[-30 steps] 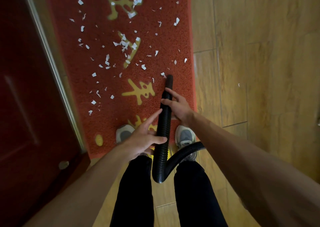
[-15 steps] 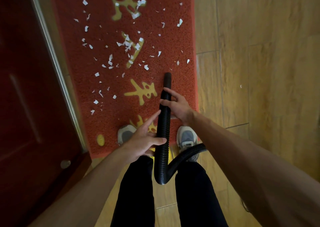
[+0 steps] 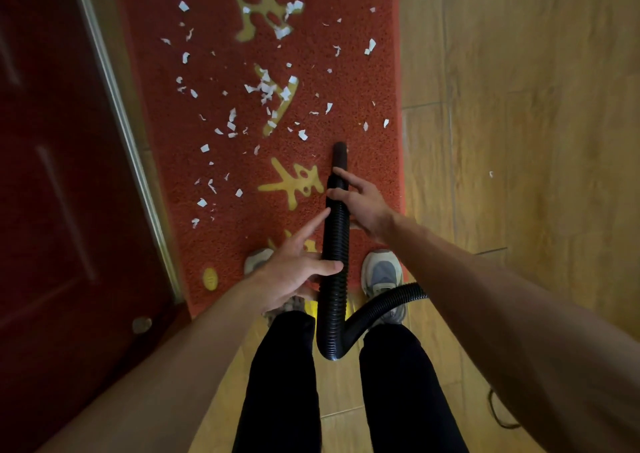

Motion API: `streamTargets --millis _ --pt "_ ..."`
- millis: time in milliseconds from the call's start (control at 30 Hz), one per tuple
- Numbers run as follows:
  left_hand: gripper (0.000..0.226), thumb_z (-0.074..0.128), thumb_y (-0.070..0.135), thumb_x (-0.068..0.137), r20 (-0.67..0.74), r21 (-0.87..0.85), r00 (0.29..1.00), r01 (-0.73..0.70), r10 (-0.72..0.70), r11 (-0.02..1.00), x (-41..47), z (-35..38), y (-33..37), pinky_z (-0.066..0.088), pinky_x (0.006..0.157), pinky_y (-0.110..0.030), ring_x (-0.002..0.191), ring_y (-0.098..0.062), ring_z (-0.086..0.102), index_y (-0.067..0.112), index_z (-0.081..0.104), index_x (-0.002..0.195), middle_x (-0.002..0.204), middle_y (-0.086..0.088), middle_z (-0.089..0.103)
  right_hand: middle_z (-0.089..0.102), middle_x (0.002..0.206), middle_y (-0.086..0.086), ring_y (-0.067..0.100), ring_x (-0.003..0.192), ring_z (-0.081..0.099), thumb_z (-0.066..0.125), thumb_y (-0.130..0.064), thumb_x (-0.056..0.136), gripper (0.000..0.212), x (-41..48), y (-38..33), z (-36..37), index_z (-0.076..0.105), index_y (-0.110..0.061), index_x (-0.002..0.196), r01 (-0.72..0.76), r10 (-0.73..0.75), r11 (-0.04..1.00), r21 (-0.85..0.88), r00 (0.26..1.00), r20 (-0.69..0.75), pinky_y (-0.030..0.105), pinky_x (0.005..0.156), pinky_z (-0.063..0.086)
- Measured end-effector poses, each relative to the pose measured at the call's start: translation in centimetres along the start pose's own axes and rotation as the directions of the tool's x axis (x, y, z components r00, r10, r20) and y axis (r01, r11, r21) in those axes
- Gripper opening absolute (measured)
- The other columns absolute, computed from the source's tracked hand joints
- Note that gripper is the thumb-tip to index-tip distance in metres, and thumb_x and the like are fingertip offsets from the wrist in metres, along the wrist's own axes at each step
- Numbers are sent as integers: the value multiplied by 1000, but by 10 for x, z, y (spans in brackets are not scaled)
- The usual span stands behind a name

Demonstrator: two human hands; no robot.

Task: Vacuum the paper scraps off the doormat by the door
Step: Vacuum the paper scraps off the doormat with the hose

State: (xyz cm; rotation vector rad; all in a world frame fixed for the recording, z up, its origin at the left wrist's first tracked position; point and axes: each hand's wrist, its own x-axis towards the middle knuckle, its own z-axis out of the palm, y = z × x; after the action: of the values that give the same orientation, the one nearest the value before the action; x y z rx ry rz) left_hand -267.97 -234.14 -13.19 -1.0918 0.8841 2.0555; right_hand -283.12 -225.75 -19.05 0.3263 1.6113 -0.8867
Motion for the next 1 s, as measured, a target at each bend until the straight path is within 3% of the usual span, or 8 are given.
streamTargets --millis 233,367,500,567,700,833,933,1000 --pt "89 68 -4 87 -11 -112 999 37 -38 993 -33 -28 -16 59 70 -45 94 -34 71 57 35 143 112 -16 70 57 131 11 27 108 63 62 -12 94 59 -5 8 43 42 -29 147 -50 58 997 -64 989 137 44 84 57" --pt "88 65 -5 88 -27 -134 1000 7 -10 991 -44 -38 -20 58 69 -45 91 -33 70 55 33 145 94 -7 72 55 133 11 25 104 64 66 -14 92 59 -6 5 61 45 -30 145 -27 36 997 -70 991 127 35 70 59" --pt "88 66 -4 88 -42 -128 999 -6 0 992 -44 -42 -14 58 70 -43 98 -36 70 59 37 142 118 -17 66 57 131 12 21 98 67 68 -15 91 61 -5 -7 62 46 -30 145 -15 24 997 -80 993 114 34 66 60" --pt "89 69 -3 86 -49 -115 999 -15 10 993 -44 -41 -10 57 72 -44 100 -37 70 61 37 140 120 -18 66 58 129 12 20 96 67 68 -15 91 61 -5 -14 59 45 -29 145 -16 27 995 -94 993 119 34 65 60" --pt "98 71 -5 84 -13 -119 999 -39 37 992 -45 -42 0 56 81 -52 101 -36 70 57 29 145 103 -15 74 61 125 12 20 96 67 68 -16 91 60 -5 -29 53 45 -30 144 -25 43 993 -115 986 158 36 69 59" --pt "101 68 -11 84 -11 -107 997 -72 71 992 -46 -40 10 56 83 -51 77 -17 72 51 24 150 79 -2 74 63 122 14 23 97 69 69 -18 90 62 -1 -37 50 44 -31 144 -42 67 991 -129 979 193 35 66 58" --pt "103 74 -8 81 -68 -82 997 -51 45 995 -39 -33 8 58 77 -46 90 -26 74 56 27 146 96 -10 76 63 123 14 25 99 68 70 -18 90 63 4 -38 43 43 -32 145 -63 98 984 -165 972 214 38 68 57" --pt "103 76 -4 80 -81 -92 996 -37 30 995 -33 -26 8 58 65 -40 94 -30 73 59 27 145 104 -13 76 64 120 13 26 99 67 69 -18 90 62 7 -40 36 43 -31 144 -71 111 981 -181 969 220 39 69 55"
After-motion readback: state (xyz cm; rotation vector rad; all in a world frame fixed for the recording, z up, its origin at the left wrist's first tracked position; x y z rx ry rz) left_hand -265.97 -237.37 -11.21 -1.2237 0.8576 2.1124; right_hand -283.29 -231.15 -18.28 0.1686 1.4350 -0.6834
